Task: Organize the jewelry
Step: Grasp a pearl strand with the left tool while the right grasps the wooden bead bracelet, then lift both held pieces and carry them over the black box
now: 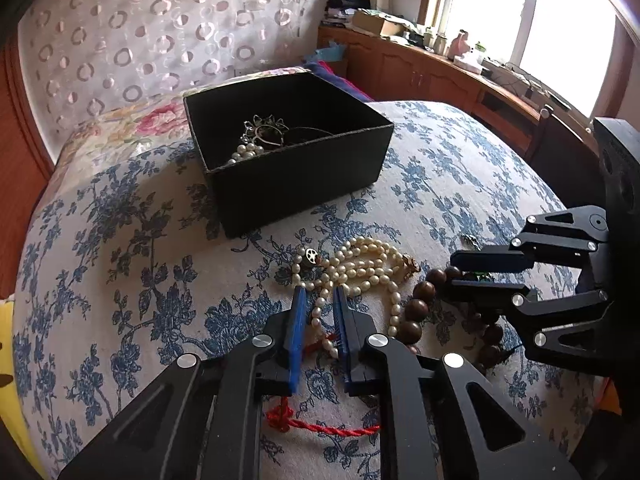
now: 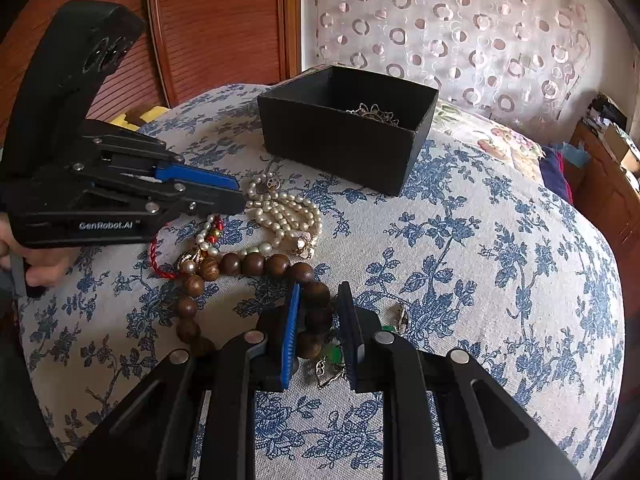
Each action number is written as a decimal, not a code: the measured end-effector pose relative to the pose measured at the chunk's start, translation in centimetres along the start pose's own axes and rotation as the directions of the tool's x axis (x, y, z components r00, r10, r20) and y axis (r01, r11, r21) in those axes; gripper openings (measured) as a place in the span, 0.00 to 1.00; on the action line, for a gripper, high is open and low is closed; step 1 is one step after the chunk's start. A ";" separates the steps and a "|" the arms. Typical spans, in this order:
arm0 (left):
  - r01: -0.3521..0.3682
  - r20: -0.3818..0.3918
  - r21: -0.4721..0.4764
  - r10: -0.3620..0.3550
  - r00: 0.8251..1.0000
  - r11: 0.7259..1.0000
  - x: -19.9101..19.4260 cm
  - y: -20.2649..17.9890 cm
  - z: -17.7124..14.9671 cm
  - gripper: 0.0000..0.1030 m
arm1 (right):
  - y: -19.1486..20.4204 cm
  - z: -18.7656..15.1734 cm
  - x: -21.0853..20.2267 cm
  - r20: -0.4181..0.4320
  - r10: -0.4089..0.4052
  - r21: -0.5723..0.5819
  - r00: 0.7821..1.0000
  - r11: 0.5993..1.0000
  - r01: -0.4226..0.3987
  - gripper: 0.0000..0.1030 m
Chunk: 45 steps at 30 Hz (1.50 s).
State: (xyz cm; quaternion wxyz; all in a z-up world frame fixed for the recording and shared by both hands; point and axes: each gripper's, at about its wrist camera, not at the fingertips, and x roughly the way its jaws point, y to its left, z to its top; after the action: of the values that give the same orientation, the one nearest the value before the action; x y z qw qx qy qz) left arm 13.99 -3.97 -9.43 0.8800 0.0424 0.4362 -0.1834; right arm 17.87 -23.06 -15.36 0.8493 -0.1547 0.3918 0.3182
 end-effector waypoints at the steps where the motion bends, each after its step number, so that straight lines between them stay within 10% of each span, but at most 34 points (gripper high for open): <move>1: -0.001 0.000 -0.001 0.001 1.000 1.000 0.0 0.1 0.0 0.12 | 0.0 0.0 0.0 0.000 0.001 0.001 1.000 1.000 -0.001 0.21; 14: -0.002 -0.017 0.044 0.003 1.000 0.999 0.6 -0.6 0.1 0.04 | 0.0 0.0 0.0 0.000 -0.003 -0.001 1.000 1.000 0.003 0.23; 45: -0.043 0.314 -0.008 0.043 0.949 0.999 -10.3 1.9 6.1 0.04 | -0.7 5.5 -6.3 0.173 -0.041 0.004 0.984 0.999 0.041 0.15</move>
State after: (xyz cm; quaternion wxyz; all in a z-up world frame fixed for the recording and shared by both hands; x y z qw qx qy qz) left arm 13.57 -0.70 2.29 0.9419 0.0216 0.2899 -0.1682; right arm 18.37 -23.45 -6.97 0.8865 -0.1343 0.3136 0.3126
